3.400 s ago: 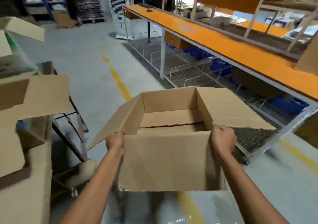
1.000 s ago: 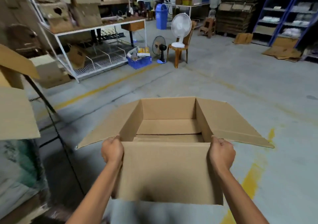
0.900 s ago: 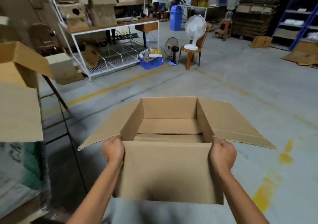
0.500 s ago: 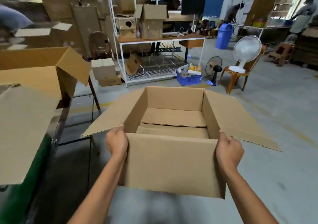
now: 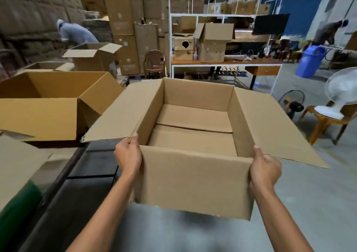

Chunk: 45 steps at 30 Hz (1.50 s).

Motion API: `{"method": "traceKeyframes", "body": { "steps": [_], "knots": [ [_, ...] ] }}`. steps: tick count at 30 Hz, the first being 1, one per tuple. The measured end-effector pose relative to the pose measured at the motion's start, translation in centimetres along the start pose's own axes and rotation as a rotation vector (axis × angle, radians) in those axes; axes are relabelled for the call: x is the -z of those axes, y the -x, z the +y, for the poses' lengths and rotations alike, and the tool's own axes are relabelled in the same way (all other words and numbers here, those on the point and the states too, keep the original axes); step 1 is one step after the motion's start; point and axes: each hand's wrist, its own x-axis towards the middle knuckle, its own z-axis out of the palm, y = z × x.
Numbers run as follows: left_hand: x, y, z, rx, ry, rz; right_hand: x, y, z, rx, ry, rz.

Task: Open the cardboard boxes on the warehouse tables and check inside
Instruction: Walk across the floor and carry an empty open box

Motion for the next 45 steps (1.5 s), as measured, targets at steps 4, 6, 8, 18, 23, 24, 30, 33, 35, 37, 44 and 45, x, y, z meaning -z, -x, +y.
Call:
{"method": "traceKeyframes", "body": {
  "steps": [4,6,8,18,23,24,30,33,35,37,44,45],
  "knots": [
    [-4.9,-4.4,0.2,-0.024,0.011,0.095,-6.5,-7.0,-1.2,0.083,-0.028,-0.097],
    [-7.3,-6.2,1.2,-0.056,0.038,0.152,-9.9,-10.5,-2.5,0.126,-0.065,-0.149],
    [-9.5,-7.6,2.6,-0.080,0.045,0.240,-13.2,-13.6,-3.9,0.170,-0.068,-0.196],
    [-12.3,-16.0,6.1,-0.144,0.113,0.554,-28.0,-19.9,-12.0,0.323,-0.167,-0.433],
    [-10.6,-21.7,6.2,-0.210,0.159,0.702,-37.5,-18.6,-15.1,0.345,-0.323,-0.580],
    [-10.0,-23.3,6.1,-0.228,0.157,0.733,-39.7,-18.1,-15.8,0.352,-0.355,-0.606],
    [-7.1,-34.1,4.9,-0.291,0.140,0.880,-53.5,-14.7,-21.4,0.382,-0.443,-0.740],
    [-5.3,-39.1,4.4,-0.305,0.143,0.946,-59.8,-12.0,-24.4,0.350,-0.521,-0.815],
    [-3.8,-42.0,4.7,-0.296,0.133,0.999,-63.9,-9.7,-26.2,0.347,-0.544,-0.867],
    [-2.4,-44.6,5.0,-0.317,0.124,1.039,-67.8,-8.0,-27.7,0.331,-0.574,-0.916],
    [0.0,-51.4,3.6,-0.294,0.043,1.200,-79.8,-3.3,-31.3,0.263,-0.587,-1.084],
    [0.0,-52.0,3.4,-0.282,0.030,1.231,-81.2,-2.6,-31.8,0.266,-0.597,-1.097]
  ]
}}
